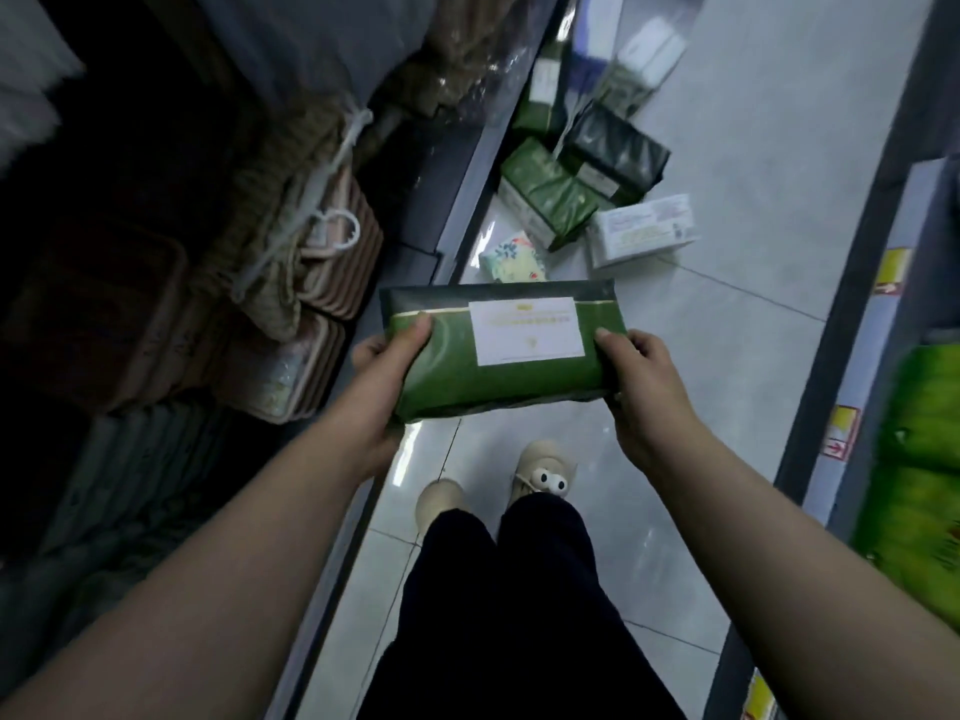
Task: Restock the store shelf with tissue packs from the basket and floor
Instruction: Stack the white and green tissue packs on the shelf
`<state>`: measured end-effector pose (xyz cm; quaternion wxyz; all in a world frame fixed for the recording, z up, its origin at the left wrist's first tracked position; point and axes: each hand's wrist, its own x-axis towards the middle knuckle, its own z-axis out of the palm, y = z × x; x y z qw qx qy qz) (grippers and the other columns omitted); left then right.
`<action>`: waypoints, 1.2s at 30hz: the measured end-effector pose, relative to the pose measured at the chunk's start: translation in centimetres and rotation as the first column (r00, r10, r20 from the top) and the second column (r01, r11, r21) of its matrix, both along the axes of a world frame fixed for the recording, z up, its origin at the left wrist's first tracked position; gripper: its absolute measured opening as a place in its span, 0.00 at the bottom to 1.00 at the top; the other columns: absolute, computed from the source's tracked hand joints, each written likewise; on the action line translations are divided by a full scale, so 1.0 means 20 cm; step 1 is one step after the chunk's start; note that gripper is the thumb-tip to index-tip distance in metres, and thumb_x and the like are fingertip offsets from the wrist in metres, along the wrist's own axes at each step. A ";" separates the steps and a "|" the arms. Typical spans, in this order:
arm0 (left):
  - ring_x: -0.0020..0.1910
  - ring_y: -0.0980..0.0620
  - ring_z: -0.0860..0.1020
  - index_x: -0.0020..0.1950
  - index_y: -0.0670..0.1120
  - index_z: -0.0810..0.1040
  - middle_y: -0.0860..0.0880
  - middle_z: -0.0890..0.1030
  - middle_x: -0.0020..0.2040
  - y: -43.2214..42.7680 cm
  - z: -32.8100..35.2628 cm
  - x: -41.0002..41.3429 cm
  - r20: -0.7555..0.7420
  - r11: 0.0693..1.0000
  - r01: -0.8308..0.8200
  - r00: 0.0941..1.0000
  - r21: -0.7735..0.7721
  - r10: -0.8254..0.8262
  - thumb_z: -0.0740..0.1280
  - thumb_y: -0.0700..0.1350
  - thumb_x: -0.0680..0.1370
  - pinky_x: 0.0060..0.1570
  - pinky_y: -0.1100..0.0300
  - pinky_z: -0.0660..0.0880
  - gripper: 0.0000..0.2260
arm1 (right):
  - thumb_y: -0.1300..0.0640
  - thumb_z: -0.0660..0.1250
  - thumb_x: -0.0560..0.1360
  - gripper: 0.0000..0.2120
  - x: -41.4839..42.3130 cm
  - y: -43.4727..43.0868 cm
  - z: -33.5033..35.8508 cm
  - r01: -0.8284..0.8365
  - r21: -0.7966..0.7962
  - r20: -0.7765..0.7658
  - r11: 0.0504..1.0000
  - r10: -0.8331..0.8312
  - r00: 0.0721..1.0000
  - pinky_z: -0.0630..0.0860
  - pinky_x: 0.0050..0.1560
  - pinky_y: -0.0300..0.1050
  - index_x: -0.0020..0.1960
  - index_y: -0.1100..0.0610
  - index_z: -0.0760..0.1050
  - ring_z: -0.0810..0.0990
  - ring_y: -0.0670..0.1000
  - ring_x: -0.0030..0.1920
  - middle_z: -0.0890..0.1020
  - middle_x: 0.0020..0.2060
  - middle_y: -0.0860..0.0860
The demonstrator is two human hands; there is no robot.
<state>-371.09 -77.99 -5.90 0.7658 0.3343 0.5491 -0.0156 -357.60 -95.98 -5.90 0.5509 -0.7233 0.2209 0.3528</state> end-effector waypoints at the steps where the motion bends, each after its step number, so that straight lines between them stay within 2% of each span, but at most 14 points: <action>1: 0.50 0.50 0.82 0.71 0.45 0.65 0.42 0.78 0.63 0.01 0.13 0.03 0.014 0.998 0.053 0.998 0.043 -0.054 0.77 0.57 0.62 0.39 0.58 0.79 0.42 | 0.54 0.67 0.77 0.10 0.00 -0.01 0.11 0.026 0.026 0.020 0.999 -0.027 0.999 0.73 0.49 0.48 0.55 0.56 0.71 0.76 0.51 0.48 0.77 0.52 0.55; 5: 0.51 0.51 0.81 0.70 0.48 0.62 0.46 0.77 0.61 0.00 0.61 0.15 0.010 0.955 0.150 0.987 0.255 -0.158 0.75 0.56 0.60 0.47 0.52 0.80 0.43 | 0.55 0.67 0.77 0.06 0.04 -0.08 0.59 0.121 0.165 0.123 0.979 -0.142 0.982 0.74 0.47 0.41 0.52 0.53 0.71 0.78 0.47 0.48 0.78 0.52 0.53; 7: 0.53 0.49 0.81 0.71 0.49 0.62 0.46 0.77 0.62 -0.02 0.82 0.20 0.078 0.952 0.129 0.985 0.276 -0.155 0.75 0.57 0.59 0.42 0.52 0.80 0.44 | 0.52 0.69 0.75 0.18 0.04 -0.10 0.80 0.175 0.249 0.141 0.953 -0.214 0.967 0.74 0.54 0.45 0.62 0.53 0.69 0.77 0.48 0.56 0.76 0.59 0.52; 9: 0.54 0.49 0.81 0.71 0.51 0.63 0.48 0.78 0.61 -0.06 1.03 0.24 0.153 0.951 0.110 0.975 0.288 -0.159 0.74 0.57 0.62 0.41 0.52 0.79 0.41 | 0.46 0.72 0.68 0.33 -0.01 -0.07 1.01 0.238 0.328 0.030 0.914 -0.262 0.965 0.71 0.60 0.58 0.69 0.50 0.64 0.73 0.52 0.61 0.73 0.63 0.49; 11: 0.54 0.49 0.81 0.71 0.52 0.63 0.49 0.79 0.60 -0.17 1.20 0.28 0.195 0.946 0.120 0.963 0.302 -0.185 0.73 0.55 0.66 0.45 0.49 0.80 0.36 | 0.43 0.74 0.66 0.31 -0.09 0.00 1.19 0.182 0.480 -0.089 0.858 -0.158 0.983 0.69 0.63 0.67 0.65 0.46 0.68 0.76 0.55 0.59 0.76 0.61 0.49; 15: 0.56 0.50 0.81 0.69 0.50 0.61 0.48 0.79 0.59 -0.39 1.43 0.34 0.260 0.920 0.190 0.922 0.343 -0.287 0.74 0.48 0.65 0.55 0.49 0.79 0.36 | 0.49 0.77 0.66 0.33 -0.15 0.02 1.39 0.191 0.721 -0.144 0.667 -0.126 0.982 0.77 0.55 0.65 0.68 0.50 0.70 0.80 0.60 0.60 0.80 0.61 0.57; 18: 0.56 0.54 0.79 0.71 0.49 0.62 0.49 0.78 0.61 -0.42 1.58 0.35 0.225 0.852 0.427 0.837 0.302 -0.499 0.76 0.47 0.67 0.52 0.60 0.76 0.37 | 0.55 0.74 0.68 0.31 -0.05 -0.14 1.51 0.196 0.664 -0.120 0.721 -0.157 0.980 0.82 0.47 0.56 0.69 0.50 0.69 0.83 0.57 0.54 0.82 0.58 0.56; 21: 0.53 0.58 0.78 0.73 0.47 0.65 0.51 0.79 0.60 -0.38 1.71 0.37 0.184 0.757 0.580 0.743 0.300 -0.643 0.70 0.53 0.71 0.51 0.62 0.72 0.33 | 0.56 0.73 0.64 0.35 0.08 -0.39 1.60 -0.048 0.528 0.062 0.848 0.019 0.998 0.80 0.36 0.47 0.69 0.49 0.67 0.84 0.53 0.47 0.81 0.57 0.54; 24: 0.69 0.49 0.68 0.78 0.53 0.55 0.50 0.67 0.73 -0.32 1.81 0.47 0.140 0.757 0.509 0.785 0.410 -0.603 0.72 0.64 0.65 0.67 0.48 0.64 0.47 | 0.59 0.75 0.61 0.38 0.22 -0.65 1.69 -0.375 0.391 0.232 0.841 0.304 0.924 0.81 0.51 0.57 0.69 0.48 0.67 0.82 0.57 0.56 0.81 0.60 0.54; 26: 0.73 0.46 0.64 0.76 0.57 0.58 0.50 0.67 0.74 -0.32 1.87 0.56 0.125 0.731 0.494 0.783 0.471 -0.609 0.72 0.68 0.64 0.64 0.45 0.63 0.45 | 0.58 0.76 0.57 0.38 0.31 -0.78 1.78 -0.500 0.351 0.248 0.792 0.436 0.865 0.79 0.57 0.59 0.65 0.46 0.71 0.82 0.58 0.57 0.82 0.58 0.54; 29: 0.55 0.50 0.77 0.59 0.61 0.74 0.54 0.80 0.55 -0.40 1.95 0.69 0.120 0.655 0.603 0.688 0.455 -0.716 0.70 0.68 0.61 0.51 0.53 0.71 0.28 | 0.62 0.75 0.60 0.34 0.44 -0.89 1.89 -0.611 0.338 0.250 0.716 0.557 0.792 0.79 0.55 0.56 0.65 0.49 0.73 0.82 0.58 0.56 0.82 0.57 0.55; 32: 0.50 0.51 0.77 0.52 0.57 0.77 0.51 0.80 0.51 -0.49 1.98 0.82 0.152 0.693 0.558 0.719 0.457 -0.679 0.73 0.62 0.65 0.44 0.59 0.75 0.19 | 0.64 0.72 0.65 0.28 0.55 -0.98 1.94 -0.505 0.346 0.301 0.791 0.417 0.858 0.78 0.58 0.56 0.64 0.53 0.75 0.81 0.59 0.58 0.80 0.60 0.58; 34: 0.52 0.49 0.79 0.56 0.51 0.77 0.47 0.80 0.54 -0.56 2.02 0.92 0.216 0.781 0.450 0.789 0.434 -0.575 0.71 0.56 0.73 0.40 0.59 0.79 0.15 | 0.62 0.73 0.69 0.26 0.62 -1.03 1.94 -0.259 0.382 0.340 0.887 0.126 0.932 0.79 0.57 0.52 0.66 0.53 0.72 0.79 0.57 0.59 0.75 0.66 0.58; 36: 0.52 0.49 0.79 0.62 0.47 0.75 0.45 0.81 0.56 -0.65 2.07 1.01 0.276 0.842 0.369 0.826 0.394 -0.492 0.69 0.55 0.76 0.39 0.59 0.80 0.19 | 0.59 0.69 0.76 0.25 0.66 -1.06 1.95 0.026 0.435 0.367 0.900 -0.204 0.907 0.78 0.54 0.47 0.71 0.55 0.66 0.76 0.53 0.62 0.70 0.70 0.56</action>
